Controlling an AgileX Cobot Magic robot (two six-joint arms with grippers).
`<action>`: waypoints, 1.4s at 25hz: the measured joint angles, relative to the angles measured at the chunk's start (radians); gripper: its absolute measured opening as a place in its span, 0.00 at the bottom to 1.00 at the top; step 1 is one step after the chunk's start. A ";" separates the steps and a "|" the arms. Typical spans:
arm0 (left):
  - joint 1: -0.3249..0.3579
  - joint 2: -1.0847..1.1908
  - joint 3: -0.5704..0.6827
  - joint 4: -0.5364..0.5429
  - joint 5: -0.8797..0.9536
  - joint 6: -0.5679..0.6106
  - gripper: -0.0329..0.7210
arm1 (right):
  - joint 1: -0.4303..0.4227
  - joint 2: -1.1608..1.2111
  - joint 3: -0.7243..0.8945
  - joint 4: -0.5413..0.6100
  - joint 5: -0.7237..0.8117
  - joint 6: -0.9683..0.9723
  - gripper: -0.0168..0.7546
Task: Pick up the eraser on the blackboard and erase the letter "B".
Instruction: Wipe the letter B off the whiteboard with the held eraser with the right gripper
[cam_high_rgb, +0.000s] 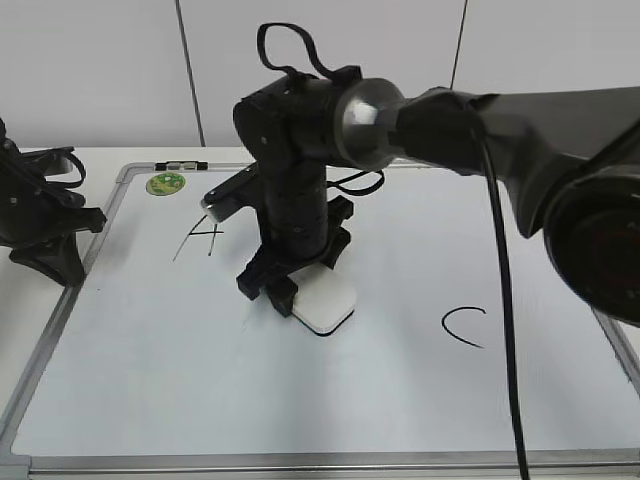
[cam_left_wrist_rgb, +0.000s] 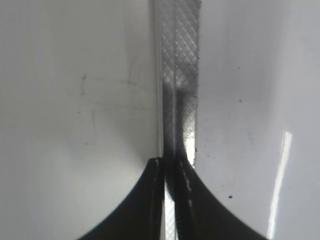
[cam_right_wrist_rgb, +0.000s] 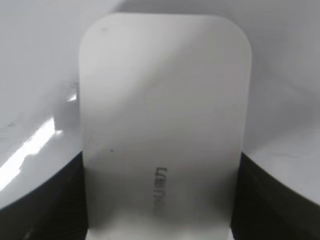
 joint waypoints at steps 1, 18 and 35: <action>0.000 0.000 0.000 0.000 0.000 0.000 0.06 | -0.009 0.000 -0.002 0.000 0.004 0.002 0.73; 0.000 0.000 0.000 0.000 -0.001 0.000 0.06 | 0.030 0.000 -0.002 0.060 0.020 0.008 0.73; 0.000 0.000 0.000 -0.002 -0.004 0.000 0.06 | 0.202 -0.010 -0.048 0.101 0.031 -0.082 0.73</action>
